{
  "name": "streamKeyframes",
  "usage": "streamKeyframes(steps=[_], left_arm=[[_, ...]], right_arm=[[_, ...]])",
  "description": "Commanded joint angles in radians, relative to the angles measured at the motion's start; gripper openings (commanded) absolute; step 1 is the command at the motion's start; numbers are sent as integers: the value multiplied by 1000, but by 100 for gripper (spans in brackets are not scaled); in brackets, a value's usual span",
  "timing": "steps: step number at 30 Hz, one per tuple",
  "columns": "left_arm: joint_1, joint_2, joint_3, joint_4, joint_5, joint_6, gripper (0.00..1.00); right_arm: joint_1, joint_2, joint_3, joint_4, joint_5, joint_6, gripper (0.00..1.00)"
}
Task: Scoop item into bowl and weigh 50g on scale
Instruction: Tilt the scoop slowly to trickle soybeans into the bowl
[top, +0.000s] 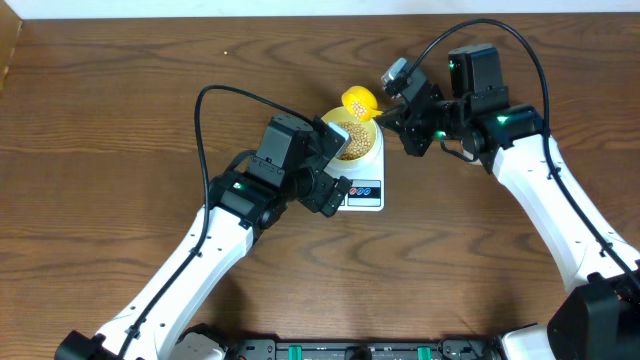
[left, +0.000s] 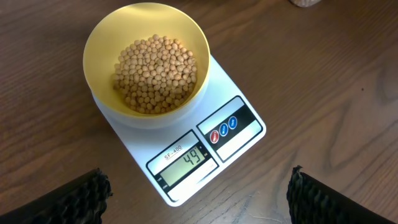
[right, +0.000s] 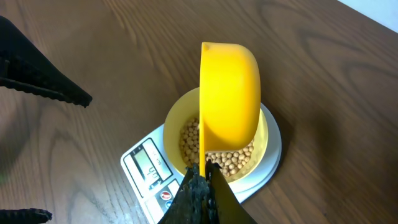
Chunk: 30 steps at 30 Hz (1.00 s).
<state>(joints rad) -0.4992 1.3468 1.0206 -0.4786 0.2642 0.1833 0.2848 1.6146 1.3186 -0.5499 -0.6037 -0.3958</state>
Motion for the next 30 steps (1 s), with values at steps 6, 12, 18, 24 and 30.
streamKeyframes(steps=[6,12,18,24,30], left_arm=[[4,6,-8,-3,12,-2,93],[4,6,-8,-3,12,-2,93],[4,6,-8,-3,12,-2,93],[4,6,-8,-3,12,-2,93],[4,6,-8,-3,12,-2,93]], right_arm=[[5,-11,-4,-3,-4,0,1],[5,-11,-4,-4,-4,14,1],[5,-11,-4,-4,0,14,1],[5,-11,-4,-4,-1,26,1],[4,-11,-4,-4,-1,101,1]])
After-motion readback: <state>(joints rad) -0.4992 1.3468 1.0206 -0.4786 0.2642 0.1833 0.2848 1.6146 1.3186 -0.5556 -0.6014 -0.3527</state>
